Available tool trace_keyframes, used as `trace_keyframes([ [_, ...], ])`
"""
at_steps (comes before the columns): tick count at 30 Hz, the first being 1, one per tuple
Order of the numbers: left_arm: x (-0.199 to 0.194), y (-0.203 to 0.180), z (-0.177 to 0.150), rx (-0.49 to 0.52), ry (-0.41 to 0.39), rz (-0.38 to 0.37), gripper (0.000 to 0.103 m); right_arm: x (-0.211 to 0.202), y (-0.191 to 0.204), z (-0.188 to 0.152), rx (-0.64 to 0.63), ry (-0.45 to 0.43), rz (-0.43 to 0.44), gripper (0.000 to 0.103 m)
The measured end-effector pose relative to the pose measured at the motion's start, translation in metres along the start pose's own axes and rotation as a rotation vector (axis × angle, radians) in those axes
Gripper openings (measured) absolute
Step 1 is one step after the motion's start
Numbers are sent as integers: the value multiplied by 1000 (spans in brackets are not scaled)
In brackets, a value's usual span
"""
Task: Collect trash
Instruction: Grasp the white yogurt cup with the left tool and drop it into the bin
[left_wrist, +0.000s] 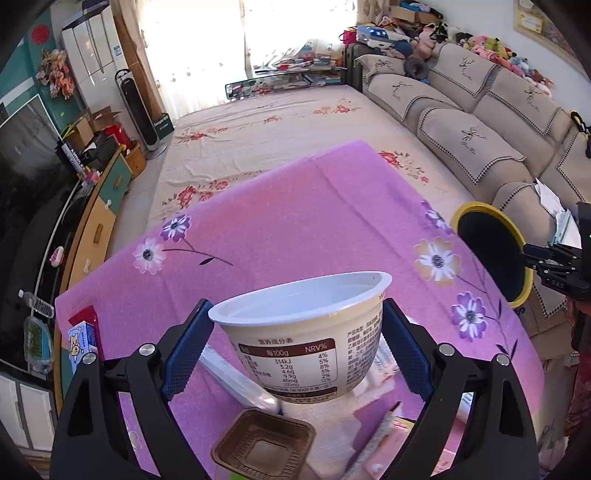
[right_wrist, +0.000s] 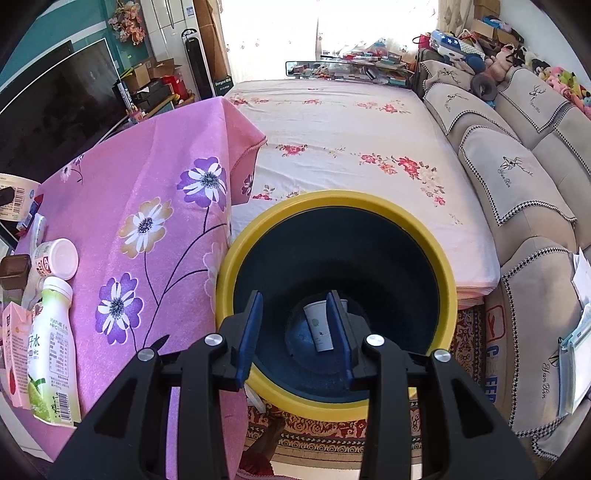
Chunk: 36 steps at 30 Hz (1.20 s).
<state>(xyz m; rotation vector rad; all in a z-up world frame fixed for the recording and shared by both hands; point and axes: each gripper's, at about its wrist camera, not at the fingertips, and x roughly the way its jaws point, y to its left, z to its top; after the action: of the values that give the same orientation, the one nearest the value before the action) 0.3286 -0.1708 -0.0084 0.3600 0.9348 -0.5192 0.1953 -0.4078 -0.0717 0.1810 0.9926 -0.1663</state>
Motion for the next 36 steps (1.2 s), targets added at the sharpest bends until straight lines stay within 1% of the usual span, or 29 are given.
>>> trace_keyframes([
  [5, -29, -60, 15, 61, -52, -71, 89, -33, -18, -16, 19, -67, -20, 35],
  [10, -39, -133, 39, 145, -87, -157, 89, -64, -49, -35, 59, -125, -40, 37],
  [13, -37, -180, 56, 204, -100, -182, 89, -81, -66, -46, 75, -152, -56, 37],
  [17, -14, -239, 76, 257, -85, -228, 89, -100, -85, -63, 88, -171, -72, 39],
  [19, 3, -266, 84, 283, -56, -229, 89, -107, -93, -71, 93, -179, -75, 39],
  [24, 53, -315, 96, 328, 11, -231, 89, -116, -106, -87, 108, -196, -71, 39],
  [28, 87, -338, 100, 343, 53, -215, 89, -114, -111, -91, 122, -197, -61, 41],
  [31, 106, -339, 105, 322, 85, -208, 90, -113, -115, -92, 130, -200, -58, 42],
  [33, 105, -333, 107, 293, 83, -206, 92, -115, -115, -94, 131, -203, -61, 42],
  [36, 80, -313, 107, 265, 30, -207, 92, -119, -113, -98, 132, -210, -63, 42],
])
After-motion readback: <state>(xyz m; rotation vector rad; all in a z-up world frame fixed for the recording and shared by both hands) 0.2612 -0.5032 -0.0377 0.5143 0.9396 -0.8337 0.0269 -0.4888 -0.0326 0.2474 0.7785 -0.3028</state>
